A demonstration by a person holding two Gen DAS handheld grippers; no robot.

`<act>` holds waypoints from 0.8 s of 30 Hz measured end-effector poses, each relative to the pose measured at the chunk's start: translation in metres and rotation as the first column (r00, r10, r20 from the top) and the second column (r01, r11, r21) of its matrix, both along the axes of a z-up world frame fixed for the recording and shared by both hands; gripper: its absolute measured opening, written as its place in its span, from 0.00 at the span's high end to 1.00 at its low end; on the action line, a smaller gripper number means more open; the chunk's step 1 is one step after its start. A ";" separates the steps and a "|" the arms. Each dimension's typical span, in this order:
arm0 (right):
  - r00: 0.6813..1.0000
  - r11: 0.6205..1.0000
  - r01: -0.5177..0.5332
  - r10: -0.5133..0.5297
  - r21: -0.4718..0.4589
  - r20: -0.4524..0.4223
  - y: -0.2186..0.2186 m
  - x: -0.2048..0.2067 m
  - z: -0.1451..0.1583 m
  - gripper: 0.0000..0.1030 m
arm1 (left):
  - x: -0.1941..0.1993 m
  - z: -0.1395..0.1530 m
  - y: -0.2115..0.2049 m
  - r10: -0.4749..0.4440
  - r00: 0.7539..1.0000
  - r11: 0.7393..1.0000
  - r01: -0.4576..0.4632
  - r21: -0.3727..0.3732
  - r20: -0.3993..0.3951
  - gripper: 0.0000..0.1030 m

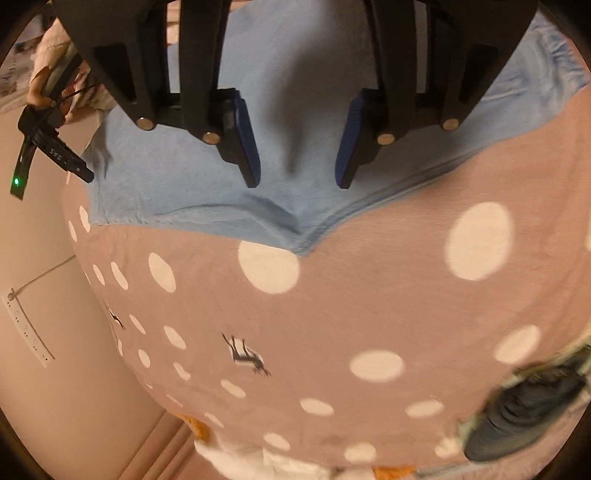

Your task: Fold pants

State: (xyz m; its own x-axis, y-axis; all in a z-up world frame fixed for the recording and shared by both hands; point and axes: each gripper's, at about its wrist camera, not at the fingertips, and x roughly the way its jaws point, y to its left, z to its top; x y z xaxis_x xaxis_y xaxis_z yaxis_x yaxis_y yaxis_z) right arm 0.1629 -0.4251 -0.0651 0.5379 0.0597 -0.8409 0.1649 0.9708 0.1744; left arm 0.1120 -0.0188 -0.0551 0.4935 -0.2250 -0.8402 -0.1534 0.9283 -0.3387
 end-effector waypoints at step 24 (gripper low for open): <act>0.999 0.992 0.029 -0.032 0.122 0.022 -0.055 0.089 -0.012 0.59 | 0.053 -0.034 -0.005 0.029 0.997 0.999 -0.032 -0.043 -0.068 0.61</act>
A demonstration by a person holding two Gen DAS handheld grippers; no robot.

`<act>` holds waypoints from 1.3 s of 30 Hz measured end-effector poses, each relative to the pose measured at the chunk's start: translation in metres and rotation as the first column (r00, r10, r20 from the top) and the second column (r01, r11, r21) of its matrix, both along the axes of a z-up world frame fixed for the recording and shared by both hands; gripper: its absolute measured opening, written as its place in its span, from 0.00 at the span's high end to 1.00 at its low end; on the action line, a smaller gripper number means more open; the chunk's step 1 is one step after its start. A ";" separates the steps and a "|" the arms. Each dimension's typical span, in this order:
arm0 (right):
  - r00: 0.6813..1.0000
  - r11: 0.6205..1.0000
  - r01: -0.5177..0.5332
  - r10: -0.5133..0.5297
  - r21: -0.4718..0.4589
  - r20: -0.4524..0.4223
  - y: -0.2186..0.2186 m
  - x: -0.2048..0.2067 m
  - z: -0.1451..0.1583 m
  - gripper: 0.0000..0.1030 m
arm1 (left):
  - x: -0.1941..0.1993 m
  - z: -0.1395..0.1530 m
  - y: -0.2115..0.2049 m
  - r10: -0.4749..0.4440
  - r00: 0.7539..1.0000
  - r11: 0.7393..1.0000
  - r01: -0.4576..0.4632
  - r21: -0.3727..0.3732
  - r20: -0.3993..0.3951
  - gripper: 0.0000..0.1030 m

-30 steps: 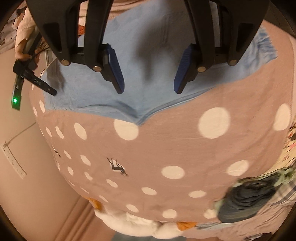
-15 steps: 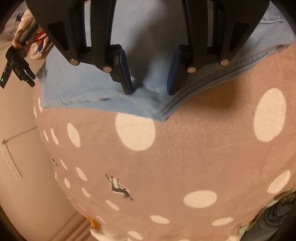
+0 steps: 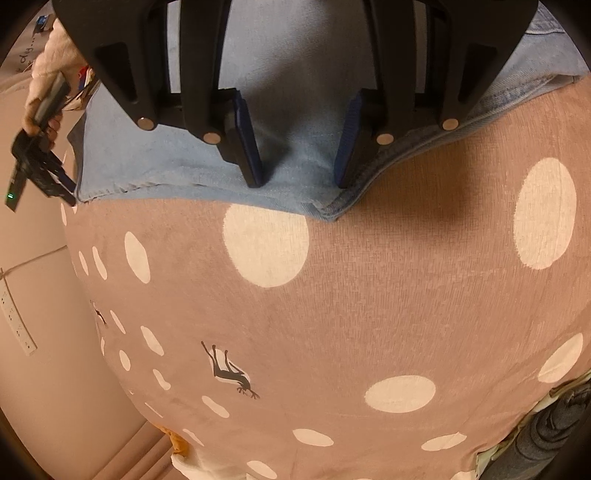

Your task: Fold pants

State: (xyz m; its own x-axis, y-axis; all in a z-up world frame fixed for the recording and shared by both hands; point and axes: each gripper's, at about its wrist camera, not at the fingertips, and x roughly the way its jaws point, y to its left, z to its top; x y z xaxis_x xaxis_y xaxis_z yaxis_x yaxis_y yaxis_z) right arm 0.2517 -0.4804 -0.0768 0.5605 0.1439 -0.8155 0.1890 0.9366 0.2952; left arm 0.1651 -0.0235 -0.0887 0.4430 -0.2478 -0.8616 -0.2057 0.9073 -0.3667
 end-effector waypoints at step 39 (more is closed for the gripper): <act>0.977 0.977 0.212 -0.213 0.017 0.025 -0.026 -0.160 -0.002 0.47 | -0.097 -0.003 -0.085 -0.307 0.951 0.949 0.301 -0.093 -0.049 0.40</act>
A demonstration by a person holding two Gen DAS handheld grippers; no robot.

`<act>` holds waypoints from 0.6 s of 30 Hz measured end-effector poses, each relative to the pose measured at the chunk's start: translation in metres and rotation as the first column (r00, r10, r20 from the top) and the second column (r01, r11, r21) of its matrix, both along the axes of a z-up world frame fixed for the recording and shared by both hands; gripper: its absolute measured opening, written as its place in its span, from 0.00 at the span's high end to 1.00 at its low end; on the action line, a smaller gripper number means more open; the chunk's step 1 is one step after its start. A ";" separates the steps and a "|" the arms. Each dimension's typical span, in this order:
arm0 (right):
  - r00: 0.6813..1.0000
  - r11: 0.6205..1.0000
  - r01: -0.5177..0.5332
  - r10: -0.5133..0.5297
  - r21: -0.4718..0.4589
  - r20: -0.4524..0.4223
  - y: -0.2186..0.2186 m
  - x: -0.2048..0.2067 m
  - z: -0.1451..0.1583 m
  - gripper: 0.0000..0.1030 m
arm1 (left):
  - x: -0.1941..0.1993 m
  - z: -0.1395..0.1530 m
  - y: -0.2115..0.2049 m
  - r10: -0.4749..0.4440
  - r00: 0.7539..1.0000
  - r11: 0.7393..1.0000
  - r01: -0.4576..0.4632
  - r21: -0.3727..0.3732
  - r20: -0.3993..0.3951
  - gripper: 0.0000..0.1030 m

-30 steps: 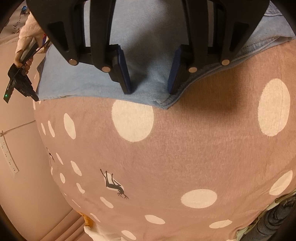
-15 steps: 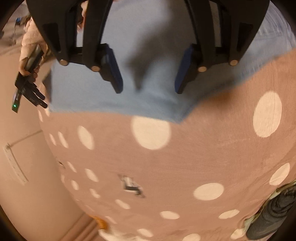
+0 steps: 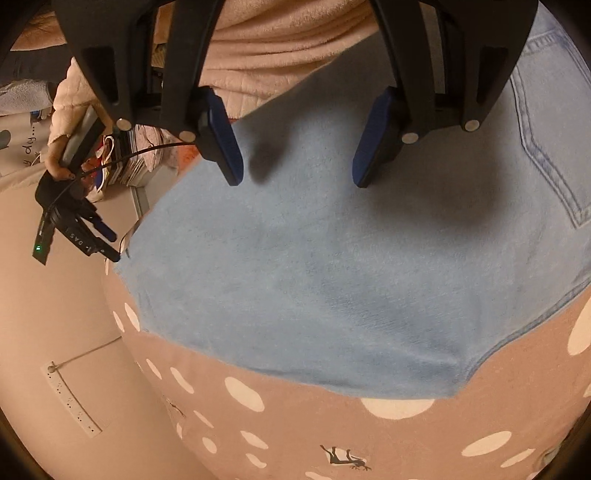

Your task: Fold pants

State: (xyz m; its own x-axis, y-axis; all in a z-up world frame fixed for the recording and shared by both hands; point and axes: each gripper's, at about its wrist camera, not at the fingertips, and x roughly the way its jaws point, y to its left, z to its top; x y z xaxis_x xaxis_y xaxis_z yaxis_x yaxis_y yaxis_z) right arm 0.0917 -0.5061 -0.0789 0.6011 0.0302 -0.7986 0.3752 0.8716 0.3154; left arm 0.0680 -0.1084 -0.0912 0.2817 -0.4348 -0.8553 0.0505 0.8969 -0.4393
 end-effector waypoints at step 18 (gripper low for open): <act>0.982 0.964 -0.004 -0.046 0.265 0.182 -0.020 0.043 -0.018 0.88 | -0.017 0.036 0.044 0.136 0.988 0.991 -0.135 -0.022 0.070 0.39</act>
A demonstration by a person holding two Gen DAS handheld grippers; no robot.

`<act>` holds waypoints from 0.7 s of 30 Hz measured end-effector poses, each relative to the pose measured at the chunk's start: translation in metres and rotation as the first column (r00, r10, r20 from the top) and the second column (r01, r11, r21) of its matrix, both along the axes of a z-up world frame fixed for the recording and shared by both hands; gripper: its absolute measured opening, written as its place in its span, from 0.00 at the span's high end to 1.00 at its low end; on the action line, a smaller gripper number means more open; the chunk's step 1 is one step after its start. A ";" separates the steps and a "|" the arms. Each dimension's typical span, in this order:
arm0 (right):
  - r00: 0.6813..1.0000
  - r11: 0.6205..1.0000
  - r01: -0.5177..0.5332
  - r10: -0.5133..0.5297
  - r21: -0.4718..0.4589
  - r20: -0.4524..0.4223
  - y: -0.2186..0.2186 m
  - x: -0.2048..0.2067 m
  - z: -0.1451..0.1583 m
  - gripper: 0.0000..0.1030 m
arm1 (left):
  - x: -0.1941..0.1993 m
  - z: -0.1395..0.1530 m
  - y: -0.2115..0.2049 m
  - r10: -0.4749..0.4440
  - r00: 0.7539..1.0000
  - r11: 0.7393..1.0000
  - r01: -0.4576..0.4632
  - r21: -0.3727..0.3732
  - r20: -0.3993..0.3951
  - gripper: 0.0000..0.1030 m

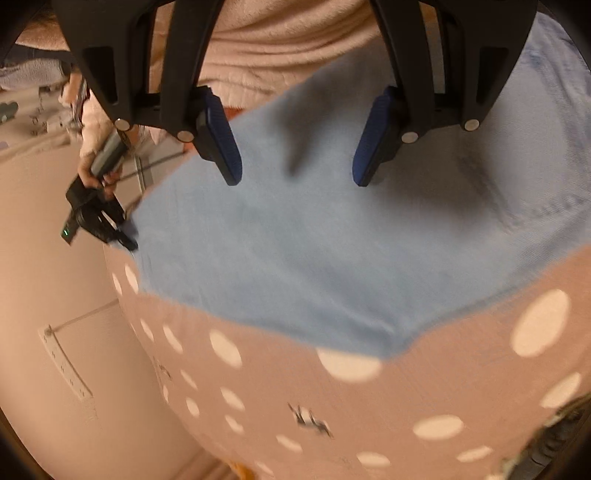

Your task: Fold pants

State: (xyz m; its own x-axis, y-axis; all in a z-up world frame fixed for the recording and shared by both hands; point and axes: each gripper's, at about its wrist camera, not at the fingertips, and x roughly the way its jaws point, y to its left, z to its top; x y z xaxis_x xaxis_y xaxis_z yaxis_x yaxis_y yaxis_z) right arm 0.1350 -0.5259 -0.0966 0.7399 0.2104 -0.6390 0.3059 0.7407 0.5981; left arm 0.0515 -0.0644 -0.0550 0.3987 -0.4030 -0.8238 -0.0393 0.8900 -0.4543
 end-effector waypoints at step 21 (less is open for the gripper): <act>0.625 0.636 -0.721 0.768 -0.275 0.139 0.287 -0.037 0.104 0.88 | -0.026 0.026 0.061 0.203 0.973 0.975 -0.211 0.066 0.111 0.36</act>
State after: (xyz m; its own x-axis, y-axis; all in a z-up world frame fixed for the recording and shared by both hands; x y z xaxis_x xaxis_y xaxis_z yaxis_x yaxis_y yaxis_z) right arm 0.0978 -0.2392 0.0074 0.5021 0.6564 -0.5632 -0.5222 0.7491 0.4075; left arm 0.0257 -0.0031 -0.0289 0.5510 -0.2396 -0.7994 -0.1831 0.8999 -0.3959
